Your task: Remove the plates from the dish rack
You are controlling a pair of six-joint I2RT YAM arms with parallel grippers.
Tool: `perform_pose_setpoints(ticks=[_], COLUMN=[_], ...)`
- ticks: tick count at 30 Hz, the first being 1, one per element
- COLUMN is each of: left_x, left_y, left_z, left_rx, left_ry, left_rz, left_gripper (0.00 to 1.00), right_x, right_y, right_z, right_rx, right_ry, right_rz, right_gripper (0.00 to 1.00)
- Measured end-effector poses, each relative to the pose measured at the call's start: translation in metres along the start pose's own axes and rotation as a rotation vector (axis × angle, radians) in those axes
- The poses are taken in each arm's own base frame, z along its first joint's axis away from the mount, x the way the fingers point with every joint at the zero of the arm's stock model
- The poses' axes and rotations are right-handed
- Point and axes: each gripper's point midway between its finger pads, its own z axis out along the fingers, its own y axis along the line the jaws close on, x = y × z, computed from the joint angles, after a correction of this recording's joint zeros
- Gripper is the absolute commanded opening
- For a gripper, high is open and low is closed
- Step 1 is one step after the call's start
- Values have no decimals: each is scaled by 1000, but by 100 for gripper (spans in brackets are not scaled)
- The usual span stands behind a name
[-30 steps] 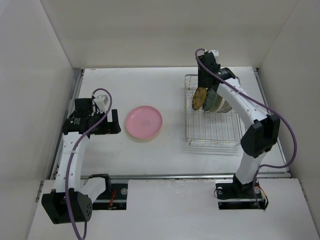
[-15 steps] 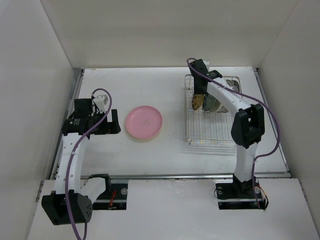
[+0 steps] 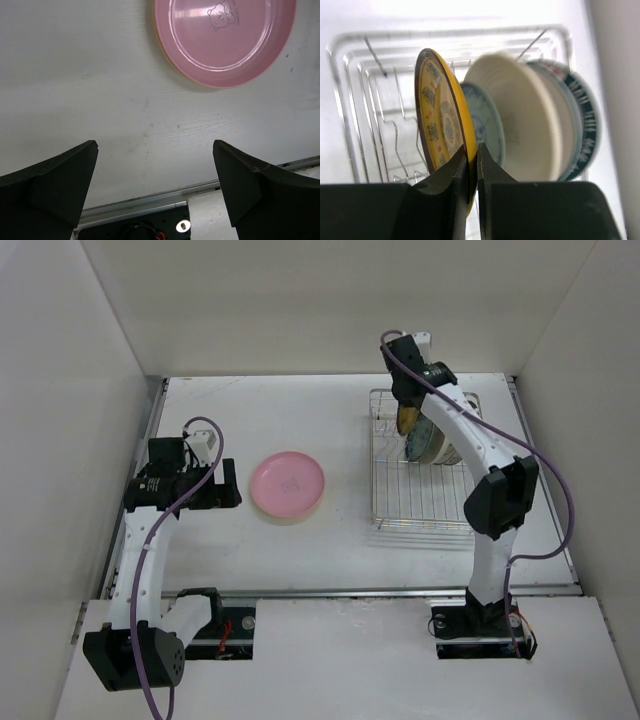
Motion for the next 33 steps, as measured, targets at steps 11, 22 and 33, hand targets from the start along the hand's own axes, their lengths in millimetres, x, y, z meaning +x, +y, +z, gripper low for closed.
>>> perform_pose_setpoints(ticks=[11,22,33], left_x=[-34,-110,-98], left_y=[-21,-72,-73], left_z=[-11,-25,-2], left_rx=[111,410,460], left_ry=[-3,-84,13], left_rz=[41,79,17], left_gripper=[99,97,59], right_x=[-83,41,43], right_y=[24,220,238], right_z=[-137,-200,-249], right_rx=[-583,-1490,-1727], right_ry=[-273,21,1], right_rz=[126,-147,-172], right_gripper=[0,0,0])
